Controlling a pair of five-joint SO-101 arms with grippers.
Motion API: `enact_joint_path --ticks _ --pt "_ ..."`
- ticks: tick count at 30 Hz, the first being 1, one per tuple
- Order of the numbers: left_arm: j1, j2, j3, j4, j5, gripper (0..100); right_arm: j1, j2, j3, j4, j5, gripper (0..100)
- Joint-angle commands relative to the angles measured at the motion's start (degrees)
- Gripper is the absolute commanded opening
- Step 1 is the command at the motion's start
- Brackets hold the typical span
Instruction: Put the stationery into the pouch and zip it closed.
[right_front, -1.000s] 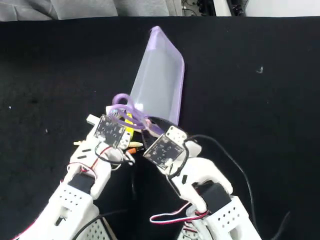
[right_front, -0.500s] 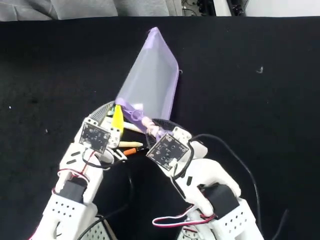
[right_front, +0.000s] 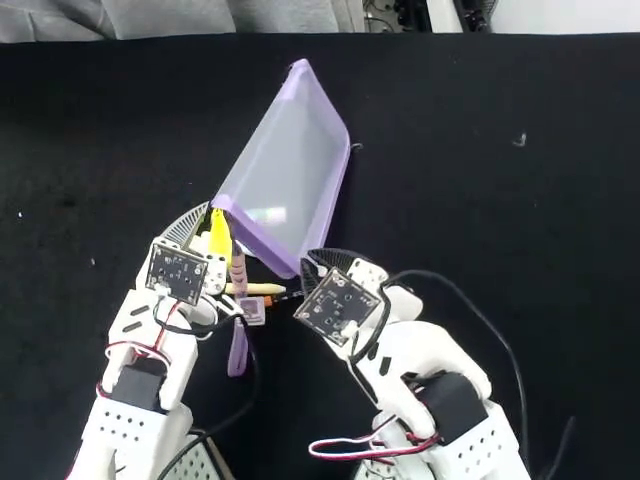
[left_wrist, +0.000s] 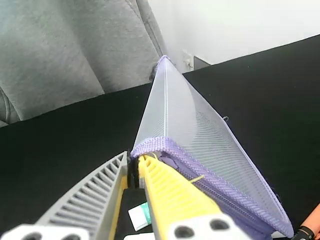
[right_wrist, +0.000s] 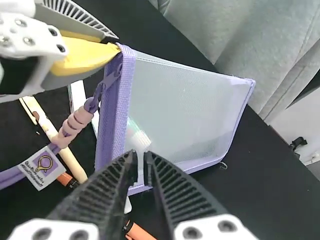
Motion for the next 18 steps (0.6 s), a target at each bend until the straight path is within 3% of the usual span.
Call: enact_joint_path --ticks 1,5,18 --pt "-0.5 -1.2 1.4 0.1 0.2 3 1.1 -0.9 -2.8 -0.4 -5.6 1.5" --pt "-0.4 -1.4 1.4 -0.2 1.8 3 -0.9 -0.9 -1.6 -1.8 -12.0 1.6" --pt "-1.7 -1.0 -4.3 1.0 22.2 3 -10.4 -0.9 4.3 -5.7 -13.1 1.6"
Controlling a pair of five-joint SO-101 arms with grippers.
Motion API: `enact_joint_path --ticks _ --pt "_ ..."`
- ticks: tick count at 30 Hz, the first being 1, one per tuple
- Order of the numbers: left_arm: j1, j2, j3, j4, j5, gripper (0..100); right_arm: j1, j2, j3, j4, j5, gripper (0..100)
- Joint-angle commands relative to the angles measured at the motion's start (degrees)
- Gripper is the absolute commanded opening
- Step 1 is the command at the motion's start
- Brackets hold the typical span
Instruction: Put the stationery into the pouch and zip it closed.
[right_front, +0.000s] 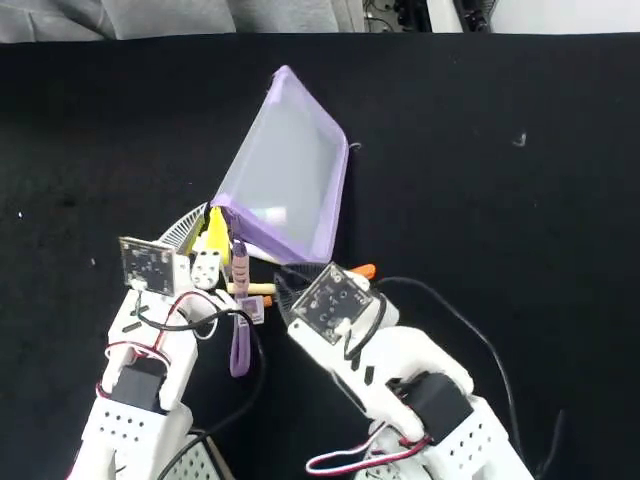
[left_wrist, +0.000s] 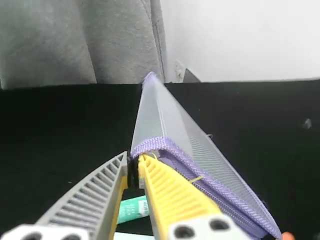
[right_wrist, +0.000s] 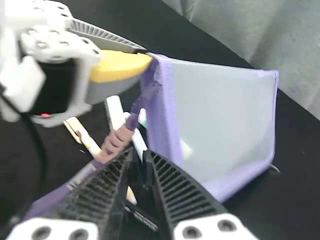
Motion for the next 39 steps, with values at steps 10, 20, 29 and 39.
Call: enact_joint_path --ticks 10,20,29,39 --pt "-6.4 -0.9 -9.0 8.4 13.6 3 -7.9 -0.7 3.6 -5.3 -3.3 10.1" --pt "-6.1 -0.9 -8.9 8.4 13.6 3 -11.1 -0.1 8.3 -13.5 -3.3 13.8" --pt "-6.0 -1.0 -8.9 8.5 13.6 3 -11.1 0.0 9.3 -15.2 -3.3 13.7" --pt "-6.0 -1.0 -8.9 8.5 13.6 3 -8.3 7.0 3.8 -15.0 -6.1 13.6"
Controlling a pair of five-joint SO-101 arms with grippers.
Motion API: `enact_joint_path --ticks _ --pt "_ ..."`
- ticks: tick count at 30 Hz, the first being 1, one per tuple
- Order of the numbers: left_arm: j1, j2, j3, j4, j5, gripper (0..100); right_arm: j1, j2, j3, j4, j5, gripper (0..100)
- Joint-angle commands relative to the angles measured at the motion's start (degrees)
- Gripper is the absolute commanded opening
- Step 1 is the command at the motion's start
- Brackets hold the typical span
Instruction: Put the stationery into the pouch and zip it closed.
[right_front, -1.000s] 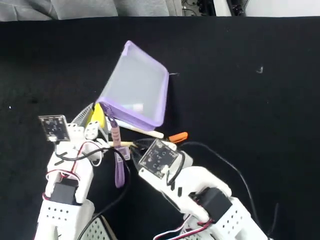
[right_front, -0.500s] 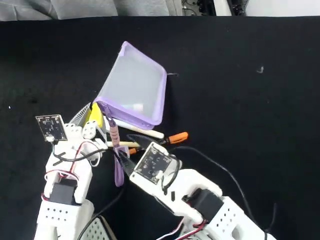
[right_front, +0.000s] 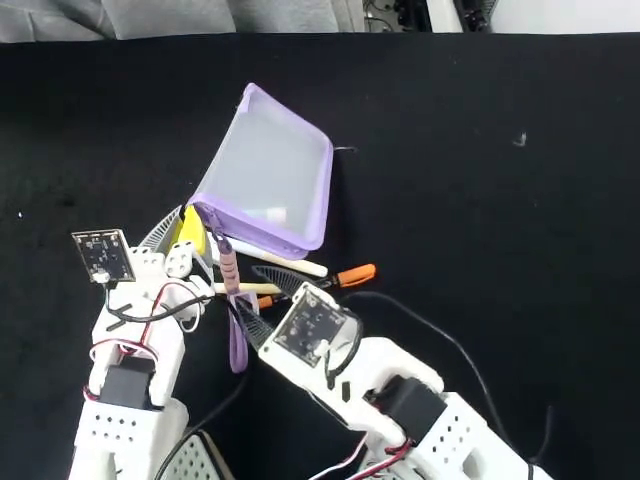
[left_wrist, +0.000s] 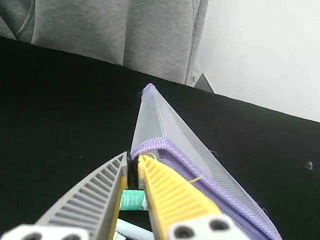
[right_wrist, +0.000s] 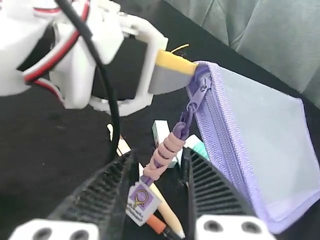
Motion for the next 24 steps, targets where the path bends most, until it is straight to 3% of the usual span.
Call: enact_joint_path --ticks 1,6,12,24 --pt "-0.2 -1.0 -4.3 0.2 0.7 3 2.2 9.5 -6.7 -1.7 -1.3 13.6" --pt "-0.2 -1.0 -4.2 0.2 0.7 3 1.8 27.6 -15.6 -2.1 -1.4 13.5" --pt "-0.8 -1.0 -4.2 0.2 0.7 3 1.8 42.9 -17.8 -14.7 -1.5 13.4" --pt "-2.4 -1.0 -3.1 0.1 0.7 3 2.1 46.2 -13.8 -26.4 -1.6 13.4"
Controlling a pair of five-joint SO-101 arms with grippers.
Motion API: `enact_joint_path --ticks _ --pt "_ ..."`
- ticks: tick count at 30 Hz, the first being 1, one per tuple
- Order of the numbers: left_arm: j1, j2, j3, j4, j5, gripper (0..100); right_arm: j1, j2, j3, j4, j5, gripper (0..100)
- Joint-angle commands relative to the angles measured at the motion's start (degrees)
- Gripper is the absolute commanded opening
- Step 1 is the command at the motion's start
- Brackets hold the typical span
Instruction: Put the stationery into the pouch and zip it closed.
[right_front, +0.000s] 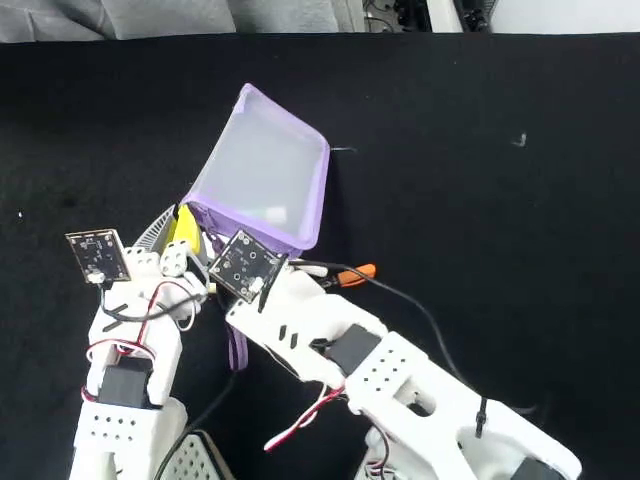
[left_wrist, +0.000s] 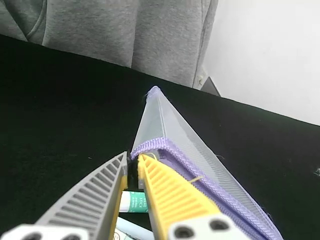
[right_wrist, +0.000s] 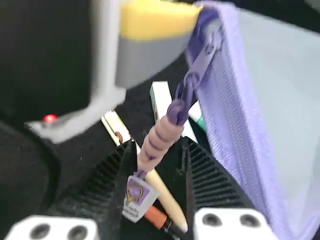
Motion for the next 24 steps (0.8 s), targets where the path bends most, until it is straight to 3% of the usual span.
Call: enact_joint_path --ticks 1,7,24 --pt "-0.4 -1.0 -3.1 0.2 0.7 3 0.7 0.1 1.8 -7.7 -0.4 13.4" --pt "0.7 -1.0 -3.0 0.3 0.7 3 0.8 1.3 3.0 -10.2 -6.5 13.4" --pt "0.6 -1.0 -2.9 0.3 0.7 3 0.8 11.1 -2.4 -10.3 -6.7 13.4"
